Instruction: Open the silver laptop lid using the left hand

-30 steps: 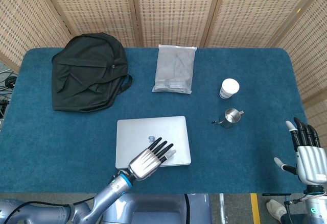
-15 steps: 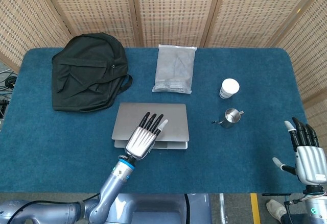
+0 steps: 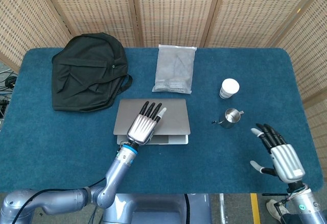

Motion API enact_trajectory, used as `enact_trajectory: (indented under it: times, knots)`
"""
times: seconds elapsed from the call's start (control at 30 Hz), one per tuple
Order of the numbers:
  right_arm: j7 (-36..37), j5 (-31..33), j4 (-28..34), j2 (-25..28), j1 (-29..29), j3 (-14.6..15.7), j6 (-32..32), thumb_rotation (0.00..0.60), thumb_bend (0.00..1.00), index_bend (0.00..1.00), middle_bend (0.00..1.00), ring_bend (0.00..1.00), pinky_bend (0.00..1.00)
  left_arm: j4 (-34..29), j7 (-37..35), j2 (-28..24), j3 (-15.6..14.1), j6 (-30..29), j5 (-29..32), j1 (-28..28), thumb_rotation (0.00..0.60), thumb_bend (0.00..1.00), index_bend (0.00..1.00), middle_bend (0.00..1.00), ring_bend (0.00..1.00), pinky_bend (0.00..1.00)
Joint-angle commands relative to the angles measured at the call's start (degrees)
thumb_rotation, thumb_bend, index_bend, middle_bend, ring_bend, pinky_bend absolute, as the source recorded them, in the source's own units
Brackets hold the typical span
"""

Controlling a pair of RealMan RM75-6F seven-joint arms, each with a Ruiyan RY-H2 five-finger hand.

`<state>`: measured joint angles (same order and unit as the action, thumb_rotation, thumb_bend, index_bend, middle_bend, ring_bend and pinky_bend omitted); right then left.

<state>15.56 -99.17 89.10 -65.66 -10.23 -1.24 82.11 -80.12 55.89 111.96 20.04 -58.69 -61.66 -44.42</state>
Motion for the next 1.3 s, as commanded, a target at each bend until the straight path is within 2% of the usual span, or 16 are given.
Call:
enact_trajectory:
  times: [0.03,0.13,0.3,0.47,0.6,0.67,0.77,0.97,1.2,1.3]
  knots:
    - [3.68,-2.04,-2.07,-1.30,-4.56,1.31,-5.57,0.600,0.45,0.19,0.15,0.05,0.20,0.35,-0.81,0.03,0.29,-0.31,0.43,-0.92,0.600,0.45,0.00,0.00,0.00,0.00]
    - [3.88,-0.56,-2.90,-2.87,-7.12,0.92,-9.73,0.600,0.59,0.20,0.16,0.07,0.20,-0.70,-1.73,-0.93,0.16,-0.97,0.63,-1.30,0.600,0.45,0.00,0.00,0.00,0.00]
    - [2.52,3.21,-2.62,-5.16,-10.73,-0.27,-16.32,0.600,0.75,0.21,0.16,0.07,0.20,-2.91,-2.64,-3.39,-0.60,-2.11,0.41,-1.33,0.600,0.45,0.00,0.00,0.00,0.00]
    - [-0.27,4.77,-2.28,-6.95,-12.26,-0.83,-18.78,0.600,0.85,0.21,0.17,0.07,0.20,-3.94,-3.05,-4.96,-1.22,-2.70,0.35,-1.23,0.600,0.45,0.00,0.00,0.00,0.00]
    - [-4.29,6.53,-1.75,-10.51,-13.88,-0.84,-21.69,0.600,0.91,0.22,0.17,0.07,0.20,-5.15,-3.36,-7.38,-2.19,-3.53,0.21,-0.99,0.600,0.45,0.00,0.00,0.00,0.00]
    - [-5.78,6.96,-1.73,-11.93,-14.53,-0.74,-22.63,0.600,0.97,0.22,0.17,0.07,0.20,-5.59,-3.83,-8.19,-2.43,-3.79,0.09,-1.03,0.600,0.45,0.00,0.00,0.00,0.00]
    - [-7.38,8.14,-1.88,-14.31,-15.41,-1.04,-23.64,0.600,1.00,0.22,0.17,0.07,0.20,-5.72,-5.03,-8.97,-2.77,-4.19,-0.30,-1.21,0.600,0.45,0.00,0.00,0.00,0.00]
    - [-7.65,11.07,-1.82,-18.33,-16.82,-2.43,-24.76,0.600,1.00,0.22,0.18,0.08,0.20,-5.03,-7.84,-9.54,-3.64,-4.09,-0.48,-1.45,0.600,0.45,0.00,0.00,0.00,0.00]
    - [-12.16,14.46,-1.39,-21.59,-18.41,-3.76,-25.97,0.600,1.00,0.22,0.18,0.08,0.20,-4.70,-9.64,-9.78,-4.28,-4.11,-0.52,-2.14,0.600,0.46,0.00,0.00,0.00,0.00]
    - [-12.66,17.19,-0.45,-23.61,-19.54,-3.97,-28.66,0.600,1.00,0.22,0.18,0.08,0.20,-5.11,-11.11,-10.79,-4.46,-3.97,-0.77,-2.13,0.600,0.46,0.00,0.00,0.00,0.00]
